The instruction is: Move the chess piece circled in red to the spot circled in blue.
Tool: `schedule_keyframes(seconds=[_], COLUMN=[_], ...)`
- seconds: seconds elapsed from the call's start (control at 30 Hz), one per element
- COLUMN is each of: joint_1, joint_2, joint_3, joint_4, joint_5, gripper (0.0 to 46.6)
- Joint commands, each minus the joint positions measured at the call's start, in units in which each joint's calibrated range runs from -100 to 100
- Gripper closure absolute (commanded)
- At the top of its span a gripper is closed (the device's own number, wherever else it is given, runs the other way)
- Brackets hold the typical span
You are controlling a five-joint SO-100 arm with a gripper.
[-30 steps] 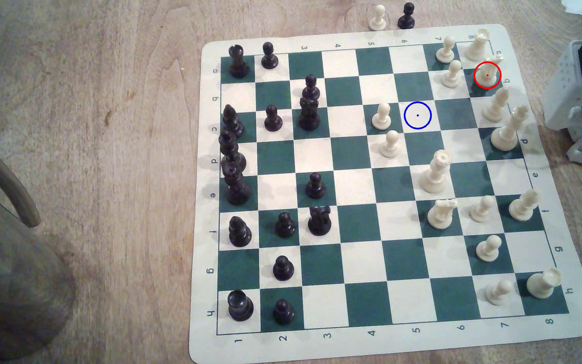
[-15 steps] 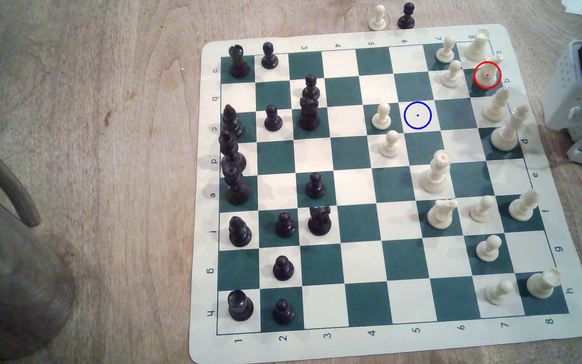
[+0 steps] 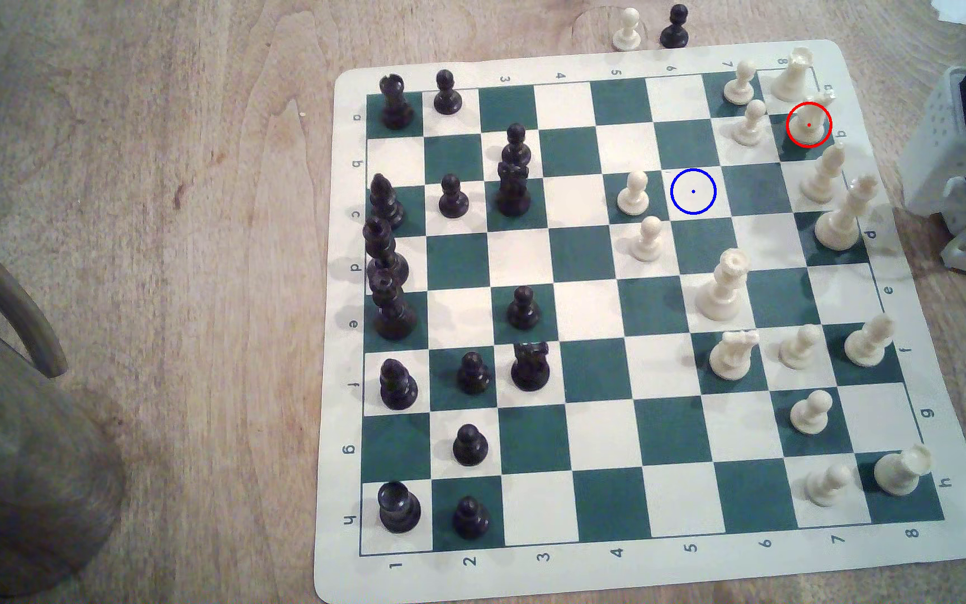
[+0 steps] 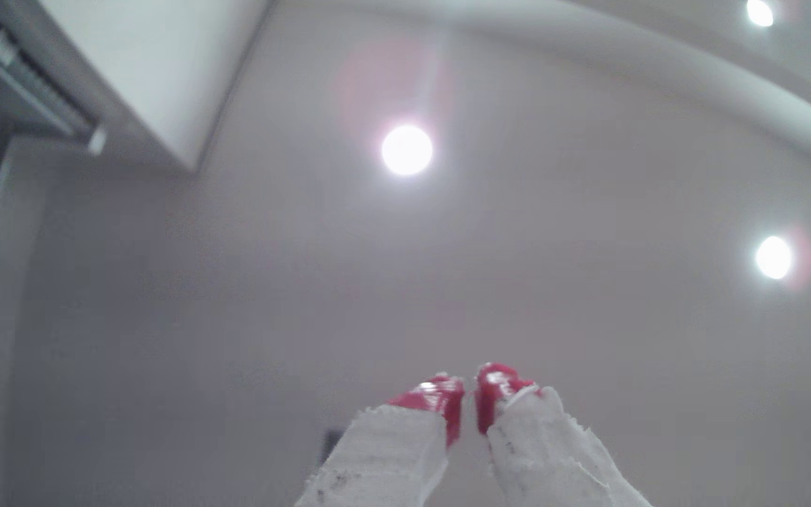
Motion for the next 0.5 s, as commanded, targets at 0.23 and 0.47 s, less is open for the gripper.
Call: schedule_keyframes(seconds=[0.23,0.47], joint_1=[-4.5,-0.6], joint_2=[0.1,0.2], joint_3=[1.1,1.0], joint_4=[37.2,65.6], joint_5=[0.2,1.0], gripper=[46.4,46.4])
